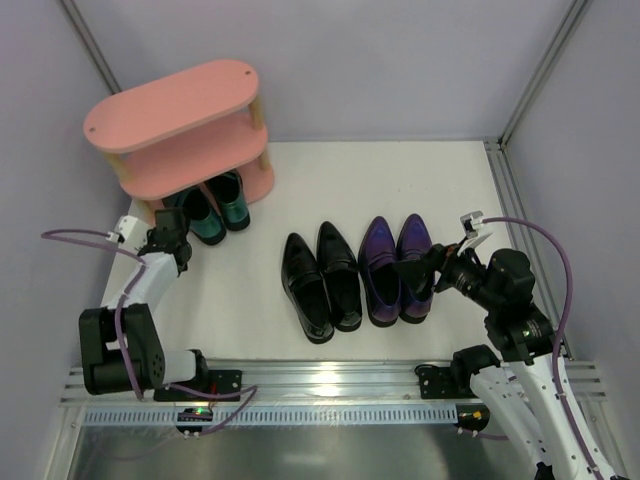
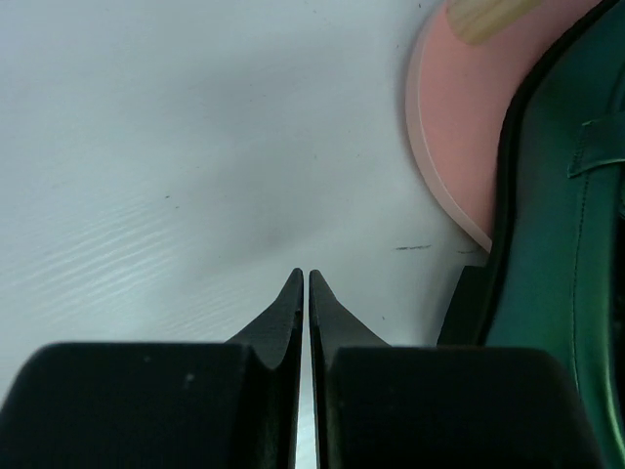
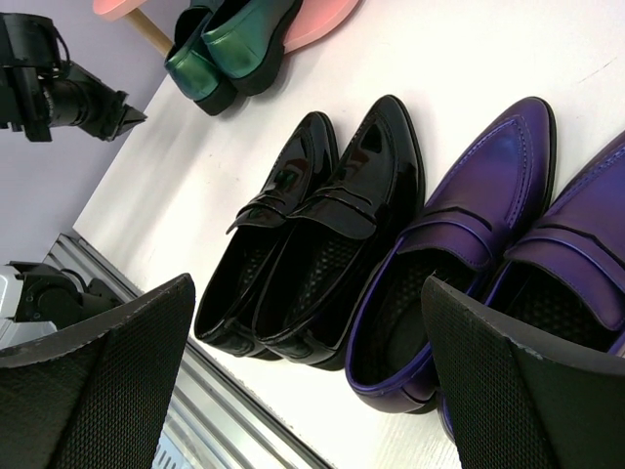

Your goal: Place and organize the shoes onto the shoe shelf

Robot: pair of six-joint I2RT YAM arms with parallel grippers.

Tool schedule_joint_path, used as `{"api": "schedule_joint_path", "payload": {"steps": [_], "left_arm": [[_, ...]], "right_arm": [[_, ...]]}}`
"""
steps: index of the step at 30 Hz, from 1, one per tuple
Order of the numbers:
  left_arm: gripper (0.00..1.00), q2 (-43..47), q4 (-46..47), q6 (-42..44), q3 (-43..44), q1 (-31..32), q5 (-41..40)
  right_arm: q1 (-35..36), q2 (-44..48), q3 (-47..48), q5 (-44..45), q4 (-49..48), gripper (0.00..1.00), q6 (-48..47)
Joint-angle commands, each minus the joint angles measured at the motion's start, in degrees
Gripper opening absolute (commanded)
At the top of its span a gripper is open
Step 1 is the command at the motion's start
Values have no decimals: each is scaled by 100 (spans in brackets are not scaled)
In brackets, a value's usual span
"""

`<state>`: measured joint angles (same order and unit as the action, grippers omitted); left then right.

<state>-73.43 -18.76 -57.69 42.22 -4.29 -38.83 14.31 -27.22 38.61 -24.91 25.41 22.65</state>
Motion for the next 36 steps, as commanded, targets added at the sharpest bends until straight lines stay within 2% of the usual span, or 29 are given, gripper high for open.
{"api": "schedule_joint_path", "payload": {"steps": [1,5,17,25,36], "left_arm": [[0,-373,1409,187,-38,-203,657],[0,-655,2050,364,23,-273,798],[0,-1911,2614,232,357,-607,1307],[0,-2193,2975,285,515,-669,1589],[0,-2914,3431,223,902,-924,2617]], "right_arm": [[37,50,-38,-102,-80,97,2],[37,42,-64,-102,-89,97,2],[37,-99,-82,-190,-142,97,2],[37,-108,-91,-190,-168,97,11],[28,-108,-99,-208,-185,97,11]]}}
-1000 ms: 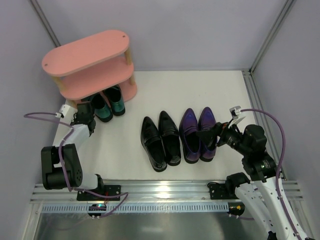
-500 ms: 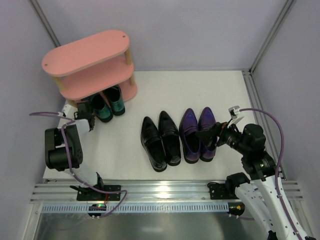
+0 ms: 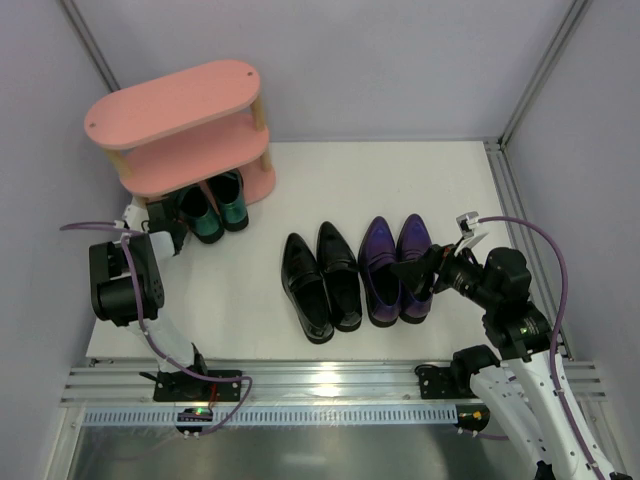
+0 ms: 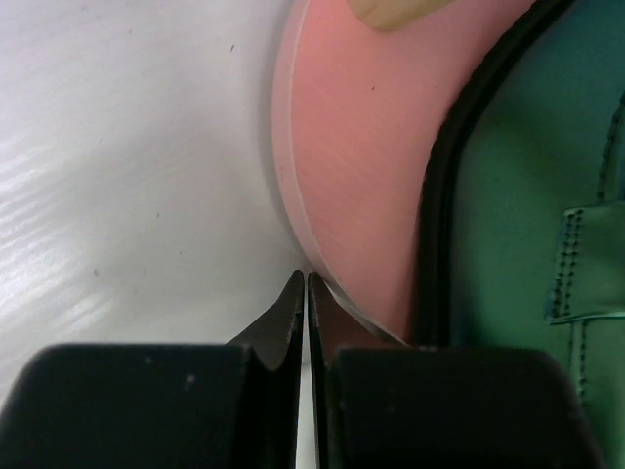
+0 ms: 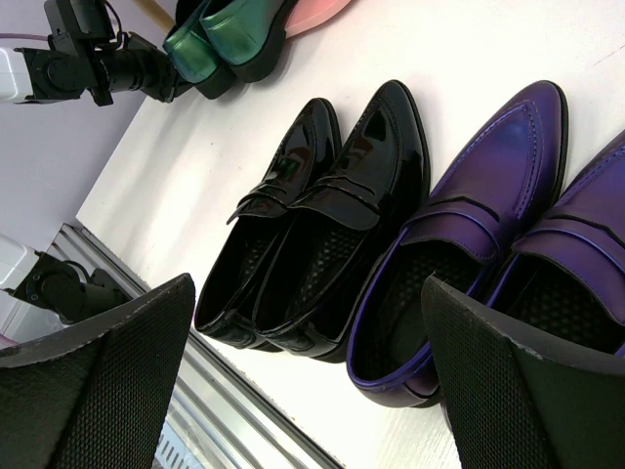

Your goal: Place and organize the shoes onto the shoe shelf

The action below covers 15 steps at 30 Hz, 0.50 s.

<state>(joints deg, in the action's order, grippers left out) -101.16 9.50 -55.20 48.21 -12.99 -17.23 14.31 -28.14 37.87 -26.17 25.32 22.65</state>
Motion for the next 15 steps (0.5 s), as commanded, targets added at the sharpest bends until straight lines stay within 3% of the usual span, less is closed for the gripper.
{"api": "schedule_joint_path", "payload": {"steps": [1,7,15], "left_arm": [[0,-158,667,-43,303,-72,545],[0,44,983,-367,15,-98,827],[0,1254,1221,-1001,-970,-89,247]], "right_arm": [[28,-16,-34,-90,-177,97,2],[37,-86,-43,-107,-238,97,2],[29,-113,-60,-151,-282,97,2]]}}
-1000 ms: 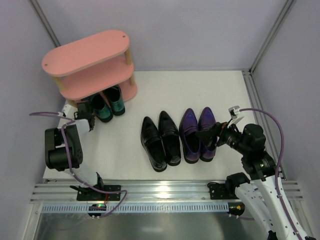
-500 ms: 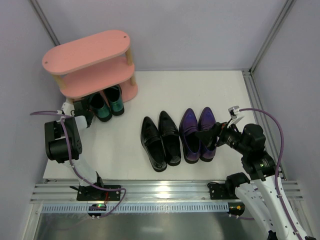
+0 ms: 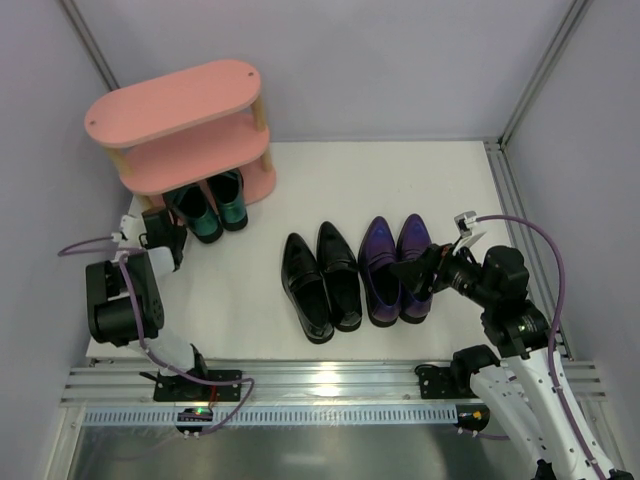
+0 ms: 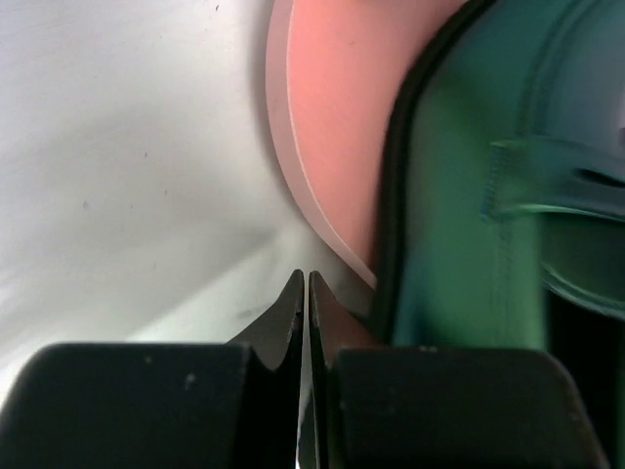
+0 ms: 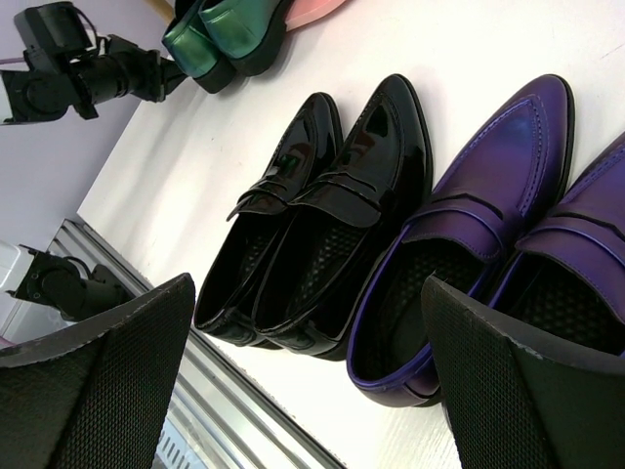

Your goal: Place and organize the shoes onto the shoe shelf

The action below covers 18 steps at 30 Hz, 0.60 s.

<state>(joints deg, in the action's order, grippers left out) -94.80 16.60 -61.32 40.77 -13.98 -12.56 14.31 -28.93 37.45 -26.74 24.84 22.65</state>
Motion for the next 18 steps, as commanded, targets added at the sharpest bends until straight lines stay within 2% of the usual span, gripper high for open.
{"api": "schedule_joint_path", "payload": {"steps": [1,4,6,8,11,18], "left_arm": [[0,769,511,-459,-341,9,-317],[0,1479,380,-714,-781,18,-931],[0,1649,291,-724,-896,62,-1335],[0,1483,309,-697,-826,44,-1627],[0,923,615,-758,-650,18,-1461],[0,-318,2591,-1181,-755,18,-1302]], "right_arm": [[28,-34,-19,-112,-225,98,11],[29,-34,-27,-129,-243,97,20],[37,-52,-27,-164,-260,97,11],[28,-60,-36,-182,-295,97,11],[28,-78,-10,-182,-313,97,11],[37,10,-36,-147,-234,97,11]]}}
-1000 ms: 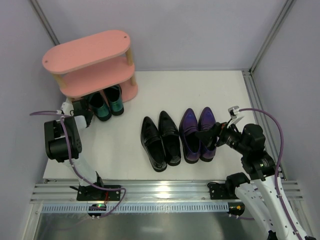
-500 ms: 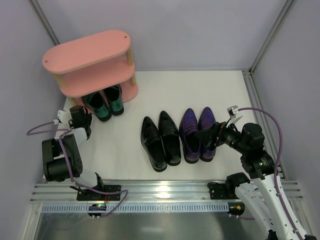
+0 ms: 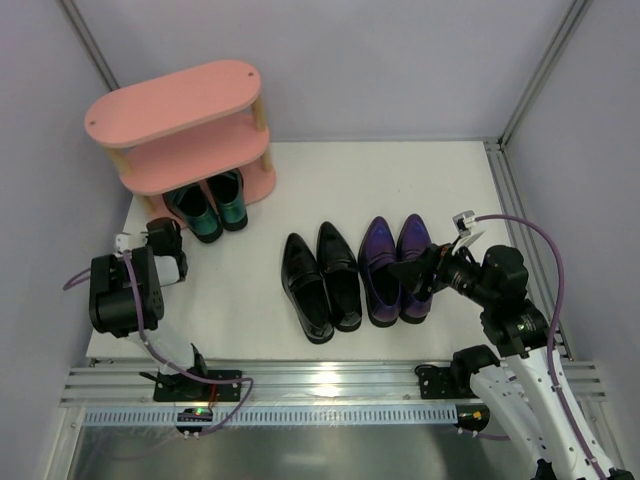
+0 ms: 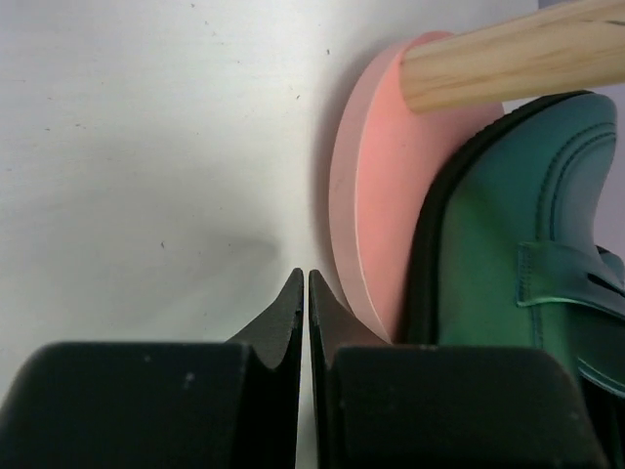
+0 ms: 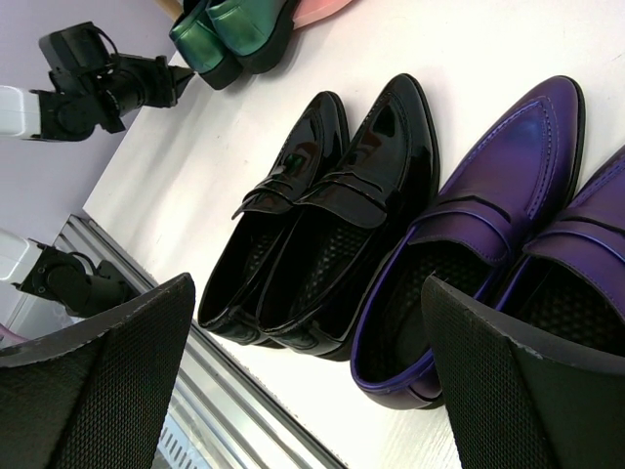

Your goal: Place and organize the shoes onto the shoe shelf

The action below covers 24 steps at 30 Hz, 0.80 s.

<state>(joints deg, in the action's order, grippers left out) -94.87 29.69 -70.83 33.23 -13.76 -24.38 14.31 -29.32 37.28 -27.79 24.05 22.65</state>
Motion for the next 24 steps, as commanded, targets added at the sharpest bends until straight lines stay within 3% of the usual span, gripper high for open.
{"api": "schedule_joint_path", "payload": {"steps": [1,9,14,24], "left_arm": [[0,-408,1946,-238,-114,-4,-111],[0,-629,3191,-230,-677,-4,-14],[0,-1200,4720,-265,-994,-4,-181],[0,-1350,3940,-72,-151,-4,-67]], "right_arm": [[29,41,-19,-42,-155,97,2],[37,-100,-36,-86,-199,97,2],[37,-100,-36,-113,-199,97,11],[37,-153,-54,-130,-270,97,2]]}}
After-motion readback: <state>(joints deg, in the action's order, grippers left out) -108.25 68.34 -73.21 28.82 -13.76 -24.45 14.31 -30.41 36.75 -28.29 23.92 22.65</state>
